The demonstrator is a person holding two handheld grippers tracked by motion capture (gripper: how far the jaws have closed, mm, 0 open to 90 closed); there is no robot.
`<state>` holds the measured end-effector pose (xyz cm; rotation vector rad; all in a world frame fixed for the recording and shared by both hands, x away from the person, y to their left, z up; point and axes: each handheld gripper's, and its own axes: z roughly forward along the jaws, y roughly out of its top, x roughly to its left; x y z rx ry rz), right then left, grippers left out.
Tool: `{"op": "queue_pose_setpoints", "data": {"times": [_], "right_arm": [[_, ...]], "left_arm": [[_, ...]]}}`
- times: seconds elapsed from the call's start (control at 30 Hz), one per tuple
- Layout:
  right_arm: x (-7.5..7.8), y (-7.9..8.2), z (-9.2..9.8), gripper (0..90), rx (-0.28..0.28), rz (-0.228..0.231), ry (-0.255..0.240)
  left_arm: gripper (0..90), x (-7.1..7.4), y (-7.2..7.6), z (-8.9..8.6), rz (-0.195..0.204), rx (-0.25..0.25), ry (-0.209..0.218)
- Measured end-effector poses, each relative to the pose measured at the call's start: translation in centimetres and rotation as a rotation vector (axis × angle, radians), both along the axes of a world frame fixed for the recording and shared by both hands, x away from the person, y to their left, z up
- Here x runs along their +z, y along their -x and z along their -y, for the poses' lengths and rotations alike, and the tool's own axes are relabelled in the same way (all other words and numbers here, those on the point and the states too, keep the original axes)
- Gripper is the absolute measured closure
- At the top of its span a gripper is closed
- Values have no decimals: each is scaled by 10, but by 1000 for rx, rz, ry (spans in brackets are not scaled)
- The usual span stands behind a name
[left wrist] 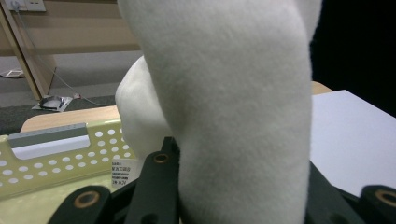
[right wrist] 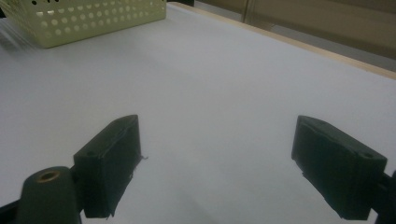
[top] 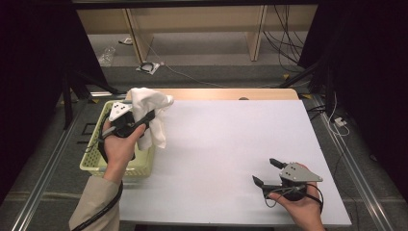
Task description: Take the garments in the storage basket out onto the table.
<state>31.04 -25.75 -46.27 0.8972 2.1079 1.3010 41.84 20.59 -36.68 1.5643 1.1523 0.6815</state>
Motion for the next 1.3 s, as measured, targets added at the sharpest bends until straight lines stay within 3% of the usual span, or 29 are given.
{"op": "queue_pose_setpoints", "data": {"times": [1.3], "right_arm": [[0,0,0,166,1,1,2]], "left_arm": [[706,-2,6,22,-4,-64,-28]]}}
